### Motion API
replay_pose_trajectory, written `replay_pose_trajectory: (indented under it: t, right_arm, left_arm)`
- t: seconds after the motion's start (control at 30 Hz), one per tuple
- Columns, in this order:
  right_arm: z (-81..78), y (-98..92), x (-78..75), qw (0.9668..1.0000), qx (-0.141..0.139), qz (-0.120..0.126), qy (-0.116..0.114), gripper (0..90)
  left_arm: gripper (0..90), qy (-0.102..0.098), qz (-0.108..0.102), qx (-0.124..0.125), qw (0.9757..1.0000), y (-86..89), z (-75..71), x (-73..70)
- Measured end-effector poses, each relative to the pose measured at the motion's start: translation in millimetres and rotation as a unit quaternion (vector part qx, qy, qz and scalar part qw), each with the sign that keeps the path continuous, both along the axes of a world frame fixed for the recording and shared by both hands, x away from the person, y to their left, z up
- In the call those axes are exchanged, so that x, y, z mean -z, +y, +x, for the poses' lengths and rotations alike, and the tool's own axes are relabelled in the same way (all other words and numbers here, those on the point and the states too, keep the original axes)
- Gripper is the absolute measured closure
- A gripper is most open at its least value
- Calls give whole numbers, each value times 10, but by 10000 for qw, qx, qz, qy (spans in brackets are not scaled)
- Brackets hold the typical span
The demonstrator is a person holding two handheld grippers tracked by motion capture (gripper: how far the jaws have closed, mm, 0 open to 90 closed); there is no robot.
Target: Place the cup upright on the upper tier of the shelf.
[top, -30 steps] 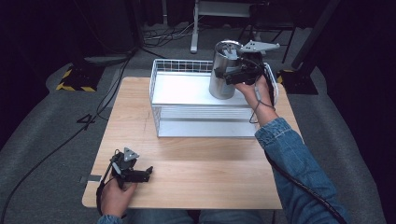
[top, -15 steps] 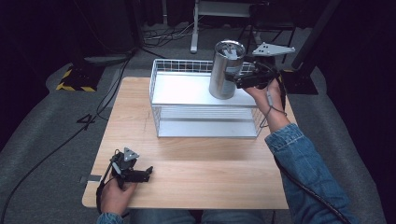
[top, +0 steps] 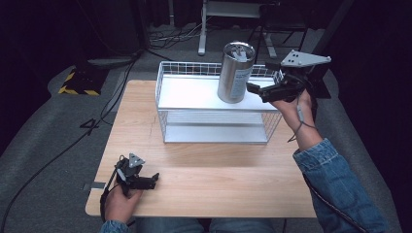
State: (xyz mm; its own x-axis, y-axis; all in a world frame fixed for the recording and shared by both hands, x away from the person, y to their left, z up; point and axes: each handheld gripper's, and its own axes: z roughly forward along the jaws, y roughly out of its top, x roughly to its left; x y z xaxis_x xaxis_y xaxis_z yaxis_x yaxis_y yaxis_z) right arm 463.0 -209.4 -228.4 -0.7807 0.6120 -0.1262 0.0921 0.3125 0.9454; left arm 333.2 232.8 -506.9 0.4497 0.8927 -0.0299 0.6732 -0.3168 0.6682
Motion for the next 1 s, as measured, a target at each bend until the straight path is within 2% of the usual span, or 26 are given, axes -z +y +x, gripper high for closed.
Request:
replay_pose_trajectory:
  t: [0.2, 0.33, 0.53, 0.77, 1.0]
  right_arm:
    - [-142, -101, 17, 9999, -93, 48, -20, 0]
    - [-260, -212, 84, 9999, -133, 74, 20, 0]
    - [-366, -375, 196, 9998, -80, 134, 114, 0]
    - [-481, -524, 290, 9999, -18, 75, 127, 0]
    - [-578, -650, 467, 9995, 74, 13, 318, 0]
  left_arm:
    - [5, -4, 7, 4, 10000, 1, -4, 0]
    - [5, 0, 1, -9, 10000, -2, -7, 0]
    - [5, 0, -1, -11, 10000, -2, -7, 0]
    - [5, 0, -2, -13, 10000, -2, -7, 1]
    - [5, -2, 0, -13, 10000, -2, -7, 1]
